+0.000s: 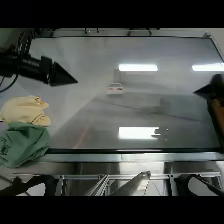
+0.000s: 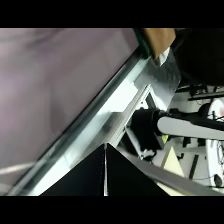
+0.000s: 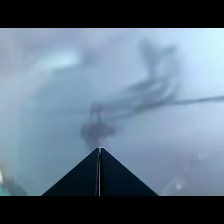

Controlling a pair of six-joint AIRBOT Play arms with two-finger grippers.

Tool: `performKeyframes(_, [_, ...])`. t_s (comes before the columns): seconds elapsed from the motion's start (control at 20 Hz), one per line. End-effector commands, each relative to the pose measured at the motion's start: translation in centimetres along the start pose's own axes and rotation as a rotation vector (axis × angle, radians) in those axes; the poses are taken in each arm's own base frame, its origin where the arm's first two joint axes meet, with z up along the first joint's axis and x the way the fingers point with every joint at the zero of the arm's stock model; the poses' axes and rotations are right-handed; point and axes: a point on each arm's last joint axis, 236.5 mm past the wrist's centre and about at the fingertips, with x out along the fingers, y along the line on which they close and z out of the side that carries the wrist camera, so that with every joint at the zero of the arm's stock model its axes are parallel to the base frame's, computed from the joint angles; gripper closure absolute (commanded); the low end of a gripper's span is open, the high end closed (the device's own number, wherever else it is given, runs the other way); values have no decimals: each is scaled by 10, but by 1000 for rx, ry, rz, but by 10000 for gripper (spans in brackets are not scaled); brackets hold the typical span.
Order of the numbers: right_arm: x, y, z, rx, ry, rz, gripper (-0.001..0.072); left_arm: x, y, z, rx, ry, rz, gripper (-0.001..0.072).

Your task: Fold the shirts.

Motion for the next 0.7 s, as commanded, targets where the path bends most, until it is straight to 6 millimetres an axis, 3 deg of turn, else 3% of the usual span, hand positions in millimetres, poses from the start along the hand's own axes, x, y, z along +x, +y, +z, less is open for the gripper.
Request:
performKeyframes(0.0, [66, 52, -101, -218, 146, 70, 697, 16, 9, -67, -88, 6, 82, 707])
performKeyframes(0.15, [101, 50, -173, -291, 252, 67, 697, 49, 24, -129, -186, 4, 84, 688])
performKeyframes(0.25, [115, 43, -198, -311, 297, 54, 696, 70, 38, -169, -255, 26, 84, 688])
performKeyframes(0.35, [120, 43, -201, -312, 302, 54, 695, 80, 49, -191, -299, 22, 91, 688])
performKeyframes(0.45, [120, 44, -202, -308, 306, 55, 695, 84, 54, -201, -323, 6, 101, 688])
performKeyframes(0.65, [120, 44, -202, -309, 306, 55, 695, 83, 57, -199, -303, -45, 124, 689])
